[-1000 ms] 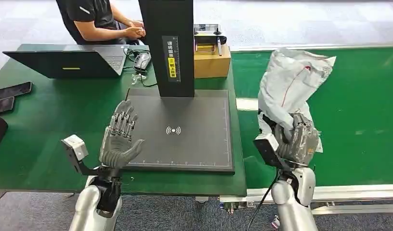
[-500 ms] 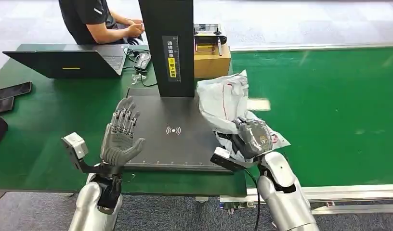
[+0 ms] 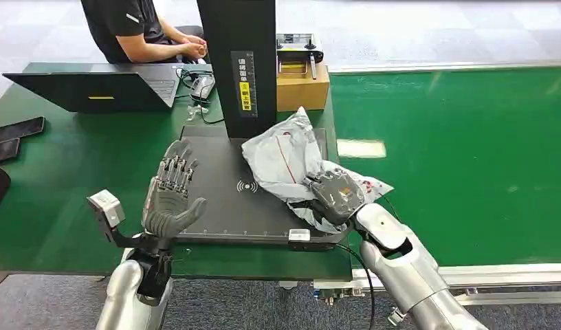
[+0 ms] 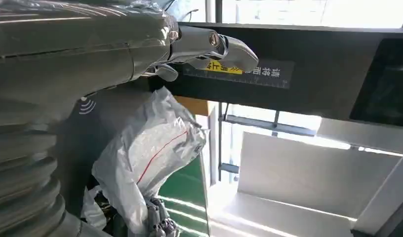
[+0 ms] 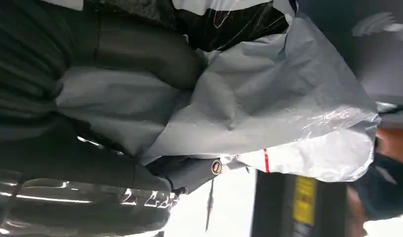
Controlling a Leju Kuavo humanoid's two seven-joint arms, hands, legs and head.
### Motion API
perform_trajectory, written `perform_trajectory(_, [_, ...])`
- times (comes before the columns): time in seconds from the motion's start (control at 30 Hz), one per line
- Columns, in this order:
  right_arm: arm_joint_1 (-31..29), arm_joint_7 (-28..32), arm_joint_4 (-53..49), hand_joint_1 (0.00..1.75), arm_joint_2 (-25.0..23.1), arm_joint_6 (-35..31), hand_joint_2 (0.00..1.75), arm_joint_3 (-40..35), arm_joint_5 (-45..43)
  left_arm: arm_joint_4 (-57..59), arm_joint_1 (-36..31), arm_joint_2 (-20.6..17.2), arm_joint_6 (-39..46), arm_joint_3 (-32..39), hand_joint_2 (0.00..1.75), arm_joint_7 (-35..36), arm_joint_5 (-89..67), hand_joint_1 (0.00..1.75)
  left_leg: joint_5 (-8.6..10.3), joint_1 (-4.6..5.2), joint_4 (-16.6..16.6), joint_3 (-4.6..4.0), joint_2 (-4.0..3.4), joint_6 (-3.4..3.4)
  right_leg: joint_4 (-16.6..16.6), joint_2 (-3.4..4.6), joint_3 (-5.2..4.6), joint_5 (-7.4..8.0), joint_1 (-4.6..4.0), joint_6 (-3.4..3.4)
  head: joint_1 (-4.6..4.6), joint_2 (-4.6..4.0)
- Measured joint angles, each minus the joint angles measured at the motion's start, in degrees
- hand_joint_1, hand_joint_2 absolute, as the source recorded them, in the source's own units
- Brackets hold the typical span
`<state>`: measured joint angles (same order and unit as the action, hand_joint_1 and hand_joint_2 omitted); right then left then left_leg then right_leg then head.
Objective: Moved the parcel from conveyor to table for the left to box.
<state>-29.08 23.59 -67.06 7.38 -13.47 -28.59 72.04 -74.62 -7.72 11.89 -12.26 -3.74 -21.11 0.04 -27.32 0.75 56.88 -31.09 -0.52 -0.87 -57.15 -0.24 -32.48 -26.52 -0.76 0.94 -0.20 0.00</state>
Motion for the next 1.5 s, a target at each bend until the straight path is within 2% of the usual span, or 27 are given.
perform_trajectory(0.13, [-3.1,3.2,-0.3,1.75,1.9,-2.4,1.75,-5.6,-4.3,0.2,-0.1,-0.2,0.0,-0.1,1.75,-0.4,0.5,0.0,0.0,0.0,0.0,0.0,0.01,0.0,0.0,-0.01,0.0,0.0,0.0,0.0,0.0,0.0])
perform_trajectory(0.4, [-7.9,1.0,0.9,1.75,3.9,-4.8,1.75,-12.3,-3.8,0.3,-0.1,-0.8,0.4,-0.2,1.75,-0.6,1.2,0.0,0.0,0.0,0.0,-0.01,0.02,0.0,0.0,-0.01,0.0,0.0,0.0,0.0,0.0,0.0])
perform_trajectory(0.43, [-8.3,0.6,1.5,1.52,4.1,-5.7,1.75,-12.9,-3.5,0.3,0.0,-0.9,0.4,-0.3,1.75,-0.6,1.3,0.0,0.0,0.0,0.0,-0.01,0.02,0.0,0.0,-0.01,0.01,0.0,0.0,0.0,-0.02,0.0])
perform_trajectory(0.5, [-9.3,0.0,2.5,0.33,4.3,-6.2,1.75,-13.8,-3.3,0.3,0.1,-1.0,0.6,-0.3,1.75,-0.6,1.6,0.0,0.0,0.0,0.0,-0.01,0.02,-0.01,0.0,-0.02,0.0,0.0,0.0,0.0,-0.02,0.0])
perform_trajectory(0.53, [-9.6,-0.5,3.1,0.0,4.3,-6.2,1.75,-14.2,-3.3,0.3,0.2,-1.0,0.7,-0.3,1.75,-0.7,1.6,0.0,0.0,0.0,0.0,-0.01,0.02,0.0,0.0,-0.02,0.01,0.0,0.0,0.0,-0.02,0.0])
perform_trajectory(0.73, [-10.9,-3.4,7.4,0.0,4.3,-7.0,1.75,-15.6,-3.1,0.3,0.8,-1.3,1.2,-0.4,1.75,-0.7,1.7,0.0,0.0,0.0,0.0,-0.02,0.03,0.0,0.0,-0.02,0.0,0.0,0.0,0.0,-0.04,0.0])
perform_trajectory(0.97, [-10.9,-1.8,10.3,0.0,4.3,-12.1,1.75,-15.8,-5.0,0.3,0.8,-1.3,1.3,-0.5,1.75,-0.7,2.1,0.0,0.0,0.0,0.0,-0.01,0.02,0.0,0.0,-0.02,0.0,0.0,0.0,0.0,-0.02,0.0])
perform_trajectory(1.3, [-10.6,5.5,12.1,0.0,4.2,-23.3,1.75,-16.0,-10.1,1.4,0.5,-1.3,1.5,-1.6,1.75,-1.2,2.8,0.0,0.01,0.0,0.0,0.0,0.02,-0.01,0.0,-0.02,0.01,0.0,0.0,0.0,-0.02,0.0])
perform_trajectory(1.5, [-5.8,13.1,5.0,0.0,3.5,-26.1,1.75,-11.7,-12.9,1.9,0.5,-1.4,1.9,-1.8,1.75,-1.3,3.6,0.0,0.0,0.0,0.0,-0.01,0.02,0.0,0.0,-0.02,-0.01,0.0,0.0,0.0,-0.02,0.0])
